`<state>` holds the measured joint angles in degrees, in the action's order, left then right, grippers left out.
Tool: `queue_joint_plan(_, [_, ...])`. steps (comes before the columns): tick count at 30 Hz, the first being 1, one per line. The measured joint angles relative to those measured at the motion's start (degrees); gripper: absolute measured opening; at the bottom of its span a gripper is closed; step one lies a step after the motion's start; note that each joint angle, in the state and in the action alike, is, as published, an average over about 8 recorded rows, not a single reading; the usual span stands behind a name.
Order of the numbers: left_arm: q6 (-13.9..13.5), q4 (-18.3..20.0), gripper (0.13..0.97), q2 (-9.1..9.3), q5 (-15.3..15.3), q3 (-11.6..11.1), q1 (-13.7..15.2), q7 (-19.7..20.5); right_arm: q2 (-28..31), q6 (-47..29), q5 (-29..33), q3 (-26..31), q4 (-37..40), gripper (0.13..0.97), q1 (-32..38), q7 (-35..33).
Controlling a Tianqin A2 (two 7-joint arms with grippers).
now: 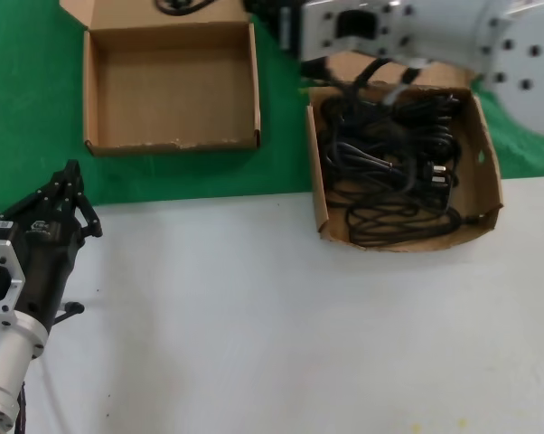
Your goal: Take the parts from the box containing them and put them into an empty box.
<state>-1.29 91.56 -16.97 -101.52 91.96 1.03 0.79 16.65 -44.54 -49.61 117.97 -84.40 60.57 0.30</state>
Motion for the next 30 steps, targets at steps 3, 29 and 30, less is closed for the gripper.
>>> queue_joint_plan(3, [0.00, 0.00, 0.145, 0.00, 0.00, 0.00, 0.00, 0.00, -2.63, 2.27, -0.01, 0.97, 2.60, 0.204, -0.13, -1.77])
queue_joint_plan(29, [0.00, 0.00, 0.145, 0.00, 0.00, 0.00, 0.00, 0.00, -11.93, 17.86, -12.12, 4.77, 21.85, 0.306, -2.92, -20.30])
queue_joint_plan(30, [0.00, 0.00, 0.145, 0.00, 0.00, 0.00, 0.00, 0.00, -11.89, 18.15, -12.69, 4.60, 21.83, 0.322, -2.97, -20.62])
